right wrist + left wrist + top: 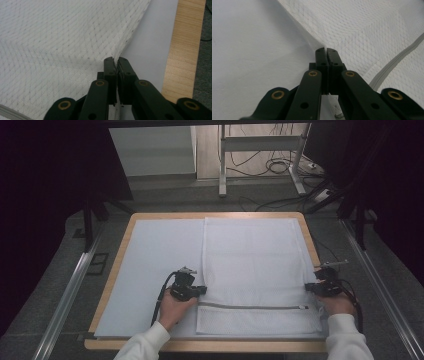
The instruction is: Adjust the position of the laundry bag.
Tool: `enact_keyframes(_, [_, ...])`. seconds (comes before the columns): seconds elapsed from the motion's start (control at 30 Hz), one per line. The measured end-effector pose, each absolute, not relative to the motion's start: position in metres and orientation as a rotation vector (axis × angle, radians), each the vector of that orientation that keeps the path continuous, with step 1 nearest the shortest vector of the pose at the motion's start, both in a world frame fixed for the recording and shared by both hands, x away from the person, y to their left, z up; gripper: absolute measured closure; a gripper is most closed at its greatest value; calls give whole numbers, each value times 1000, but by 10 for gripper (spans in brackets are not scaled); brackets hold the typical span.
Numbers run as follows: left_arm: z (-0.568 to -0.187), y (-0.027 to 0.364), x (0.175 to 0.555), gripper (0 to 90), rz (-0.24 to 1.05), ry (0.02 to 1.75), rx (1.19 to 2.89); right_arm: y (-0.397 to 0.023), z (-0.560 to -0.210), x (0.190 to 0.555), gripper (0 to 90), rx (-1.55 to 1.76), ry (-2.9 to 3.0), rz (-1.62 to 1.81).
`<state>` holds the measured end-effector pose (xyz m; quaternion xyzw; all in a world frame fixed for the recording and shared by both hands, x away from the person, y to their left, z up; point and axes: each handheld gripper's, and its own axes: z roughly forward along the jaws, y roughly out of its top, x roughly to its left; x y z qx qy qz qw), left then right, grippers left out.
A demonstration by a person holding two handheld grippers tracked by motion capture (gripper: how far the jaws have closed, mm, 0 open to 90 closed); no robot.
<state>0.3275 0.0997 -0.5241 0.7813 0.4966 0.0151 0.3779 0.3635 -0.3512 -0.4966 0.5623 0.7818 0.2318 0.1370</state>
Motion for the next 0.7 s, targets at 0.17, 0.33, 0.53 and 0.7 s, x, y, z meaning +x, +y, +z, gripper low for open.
enact_keyframes(0.17, [-524, 100, 328, 896, 35, 1269, 1998, -352, -497, 363, 869, 1628, 2259, 685])
enact_keyframes(0.33, [-526, 99, 329, 897, 36, 1258, 2007, -350, -496, 363, 872, 1615, 2256, 698])
enact_keyframes(0.53, [-521, 104, 331, 897, 28, 1239, 1999, -350, -495, 360, 874, 1622, 2238, 721])
enact_keyframes(0.7, [-523, 107, 329, 897, -6, 1225, 1996, -348, -492, 356, 875, 1617, 2224, 755])
